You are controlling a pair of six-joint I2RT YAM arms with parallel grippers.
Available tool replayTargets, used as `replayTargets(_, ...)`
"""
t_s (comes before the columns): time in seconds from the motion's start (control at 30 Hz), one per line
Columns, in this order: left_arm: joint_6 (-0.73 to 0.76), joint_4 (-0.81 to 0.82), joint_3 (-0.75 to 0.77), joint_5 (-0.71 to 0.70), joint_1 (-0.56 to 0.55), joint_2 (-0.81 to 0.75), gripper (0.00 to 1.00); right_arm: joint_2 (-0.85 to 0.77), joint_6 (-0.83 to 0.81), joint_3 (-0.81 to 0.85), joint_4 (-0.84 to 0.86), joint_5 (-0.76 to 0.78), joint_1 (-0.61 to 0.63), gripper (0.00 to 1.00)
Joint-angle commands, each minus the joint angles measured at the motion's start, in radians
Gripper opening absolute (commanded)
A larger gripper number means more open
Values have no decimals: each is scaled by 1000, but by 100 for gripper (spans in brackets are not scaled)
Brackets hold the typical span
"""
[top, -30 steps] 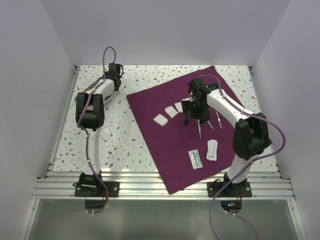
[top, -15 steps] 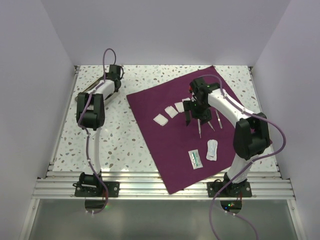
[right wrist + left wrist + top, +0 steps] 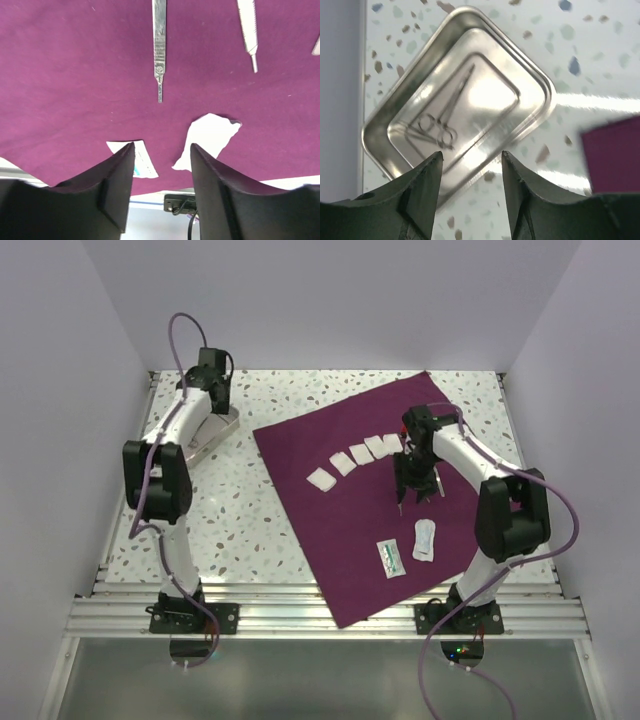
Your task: Prepare the surgical pack
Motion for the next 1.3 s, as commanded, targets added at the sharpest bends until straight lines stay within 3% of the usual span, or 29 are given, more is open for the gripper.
replayTargets(0.0, -175, -3, -166, 246, -34, -229, 54, -14, -22, -33, 38, -49, 0, 50)
replayTargets(0.17, -250, 112, -469, 340, -158, -473, 55, 55, -36, -16, 69, -48, 2, 36)
replayTargets(0.37, -330, 124, -578, 428, -251, -537, 54, 92, -25, -26, 87, -29, 2, 36)
replayTargets(0.87, -347, 109, -520, 479, -254, -496, 54, 170, -13, -53, 138, -11, 10, 33)
replayTargets(1.27, -345, 94, -489, 490, -260, -465, 55, 212, -2, -68, 152, 77, 37, 14)
